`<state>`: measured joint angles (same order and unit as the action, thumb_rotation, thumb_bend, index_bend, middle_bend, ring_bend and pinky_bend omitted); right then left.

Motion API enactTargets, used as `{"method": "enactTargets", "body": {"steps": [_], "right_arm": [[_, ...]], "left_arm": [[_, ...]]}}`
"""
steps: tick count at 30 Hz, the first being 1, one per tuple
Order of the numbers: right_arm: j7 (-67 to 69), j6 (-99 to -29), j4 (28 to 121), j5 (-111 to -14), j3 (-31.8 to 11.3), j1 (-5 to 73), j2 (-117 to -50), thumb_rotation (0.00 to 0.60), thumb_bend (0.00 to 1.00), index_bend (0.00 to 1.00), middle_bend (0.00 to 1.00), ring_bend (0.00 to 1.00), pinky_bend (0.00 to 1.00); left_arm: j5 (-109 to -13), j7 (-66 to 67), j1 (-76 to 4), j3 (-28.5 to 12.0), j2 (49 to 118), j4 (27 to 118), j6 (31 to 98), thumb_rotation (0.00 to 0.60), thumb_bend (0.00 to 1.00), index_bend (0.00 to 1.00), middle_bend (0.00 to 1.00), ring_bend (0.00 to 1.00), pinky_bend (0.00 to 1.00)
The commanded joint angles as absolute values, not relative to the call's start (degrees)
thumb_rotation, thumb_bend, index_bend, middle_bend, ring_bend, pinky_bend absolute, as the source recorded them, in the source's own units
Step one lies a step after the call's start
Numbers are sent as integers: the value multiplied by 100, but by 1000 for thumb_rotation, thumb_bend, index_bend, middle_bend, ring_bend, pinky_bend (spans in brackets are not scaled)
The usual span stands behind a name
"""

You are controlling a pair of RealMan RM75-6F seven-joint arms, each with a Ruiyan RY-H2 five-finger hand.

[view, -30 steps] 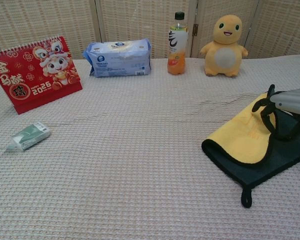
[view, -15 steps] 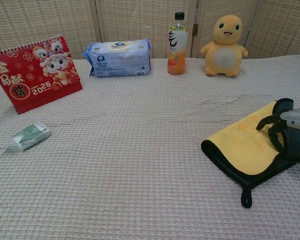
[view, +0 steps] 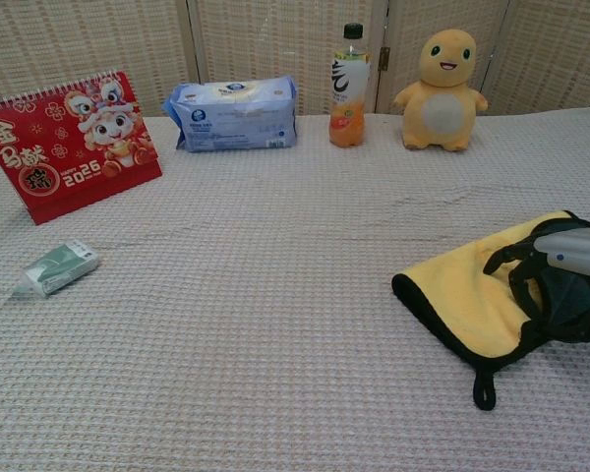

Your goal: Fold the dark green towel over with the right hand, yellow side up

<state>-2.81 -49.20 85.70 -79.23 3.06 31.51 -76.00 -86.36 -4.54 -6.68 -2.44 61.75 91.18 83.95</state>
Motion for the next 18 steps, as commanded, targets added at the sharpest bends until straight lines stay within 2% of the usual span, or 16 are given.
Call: {"method": "enactTargets", "body": {"steps": [1,14,16,18], "right_arm": [[-69,-4935,8614,-7960,270,3133,-7608,600,447,623,186,114,0],[-45,-4793,8269,-7956,355,3087,-7697,600,447,620,179,112,0],[-76,-4706,8308,-7925,385,3098,-7632,600,447,557,148,93,0],[-45,-4663,8351,-7930,394,3106,-7577,600,447,439,112,72,0]], "left_arm": [[-8646,-443,-667,-237,6180,9121,8397,600,444,0,0,0,0],[-8570,-407,-663,-256,6180,9135,8372,600,452,0,0,0,0],[-8561,-396,-666,-258,6186,9134,8363,600,455,0,0,0,0],[-8545,-388,-669,-262,6190,9128,8351,600,456,0,0,0,0]]}}
